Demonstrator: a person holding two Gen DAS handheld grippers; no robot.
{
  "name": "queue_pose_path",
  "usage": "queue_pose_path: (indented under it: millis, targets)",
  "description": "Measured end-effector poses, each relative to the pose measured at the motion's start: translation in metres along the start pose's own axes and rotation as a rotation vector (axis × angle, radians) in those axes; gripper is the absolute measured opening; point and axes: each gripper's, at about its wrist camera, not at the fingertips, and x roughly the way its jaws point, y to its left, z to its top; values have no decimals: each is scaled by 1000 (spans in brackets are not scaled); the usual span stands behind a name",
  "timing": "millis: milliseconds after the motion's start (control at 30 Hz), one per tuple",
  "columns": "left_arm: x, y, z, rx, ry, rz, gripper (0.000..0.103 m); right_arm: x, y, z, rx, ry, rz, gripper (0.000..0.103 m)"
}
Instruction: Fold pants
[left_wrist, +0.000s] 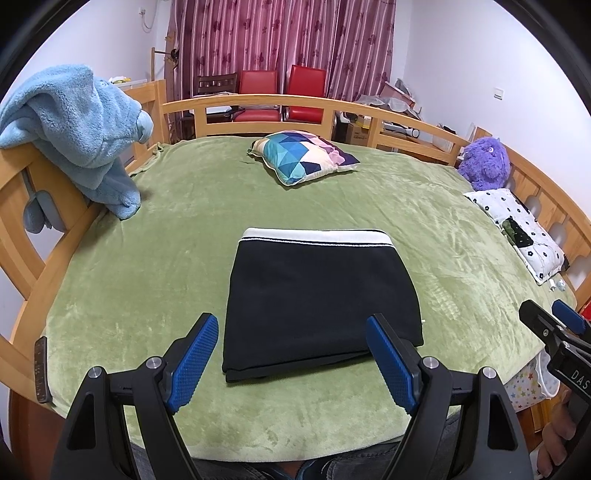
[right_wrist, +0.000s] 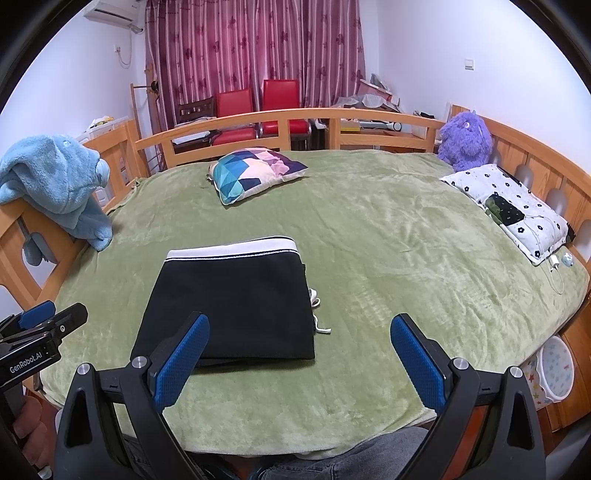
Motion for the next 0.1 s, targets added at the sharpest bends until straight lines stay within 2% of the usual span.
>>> queue_pose_path:
  millis: [100]
  targets:
    - [1, 0, 0, -3, 3, 3, 81, 0, 2, 0, 2, 1, -3, 97]
